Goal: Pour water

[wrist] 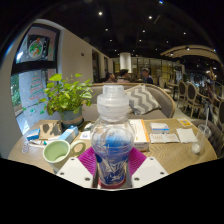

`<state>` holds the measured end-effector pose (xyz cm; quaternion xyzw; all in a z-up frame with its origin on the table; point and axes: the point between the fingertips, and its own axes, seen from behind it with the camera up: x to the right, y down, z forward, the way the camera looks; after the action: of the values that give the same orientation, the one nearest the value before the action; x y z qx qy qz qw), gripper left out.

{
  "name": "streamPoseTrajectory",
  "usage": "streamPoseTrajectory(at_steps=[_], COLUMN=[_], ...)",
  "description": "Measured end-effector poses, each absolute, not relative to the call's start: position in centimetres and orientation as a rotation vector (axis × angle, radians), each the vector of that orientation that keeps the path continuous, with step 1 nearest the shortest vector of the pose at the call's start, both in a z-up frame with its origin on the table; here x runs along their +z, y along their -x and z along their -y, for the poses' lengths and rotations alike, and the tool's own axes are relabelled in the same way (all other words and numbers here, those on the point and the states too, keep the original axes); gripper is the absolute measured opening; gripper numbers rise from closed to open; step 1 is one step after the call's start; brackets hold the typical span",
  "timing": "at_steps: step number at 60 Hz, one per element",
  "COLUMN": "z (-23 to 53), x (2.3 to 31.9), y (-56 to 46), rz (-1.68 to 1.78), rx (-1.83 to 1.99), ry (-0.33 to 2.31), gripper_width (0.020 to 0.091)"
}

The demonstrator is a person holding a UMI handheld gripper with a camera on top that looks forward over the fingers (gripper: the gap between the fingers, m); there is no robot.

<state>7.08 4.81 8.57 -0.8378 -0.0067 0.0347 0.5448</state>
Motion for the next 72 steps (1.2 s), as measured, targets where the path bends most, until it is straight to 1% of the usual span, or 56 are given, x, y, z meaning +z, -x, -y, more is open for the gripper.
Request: streamPoseTrajectory(at_steps=[5,13,16,19,20,23,26,32,37,50,59,72], z=[-4.8,-4.7,-4.0,-3.1,-2.8,-1.7,-0.2,3.7,7.4,17.0,21.0,24.1], x=[8.6,8.2,7.6,7.8,8.2,9.3,10.8,14.1,17.4,23.4,25.3,25.6], y=[-6.9,-7.0,-7.1,-7.0,-6.9,-7.2,-7.2,-6.9,-5.9,-2.8,-2.2,-2.6], rz=[0.015,0.016,-0.005,-0.022,-0.023,-0.018,-0.008,-0.008,-0.023,-0.055,-0.079,-0.109], rx=[0.072,0.045,0.052,0.059,0.058,0.03,-0.006,-0.056,-0.054,-0.041,-0.061,-0.063], ry=[1.969,2.008,2.057,2.091,2.092,2.103,2.112,2.13,2.141,2.136,2.132,2.143], gripper_width=[0.0408,0.0525,0.0637,0.0822,0.087,0.0844,0.0859,0.0855,0.0856,0.0851,0.0853,0.0851])
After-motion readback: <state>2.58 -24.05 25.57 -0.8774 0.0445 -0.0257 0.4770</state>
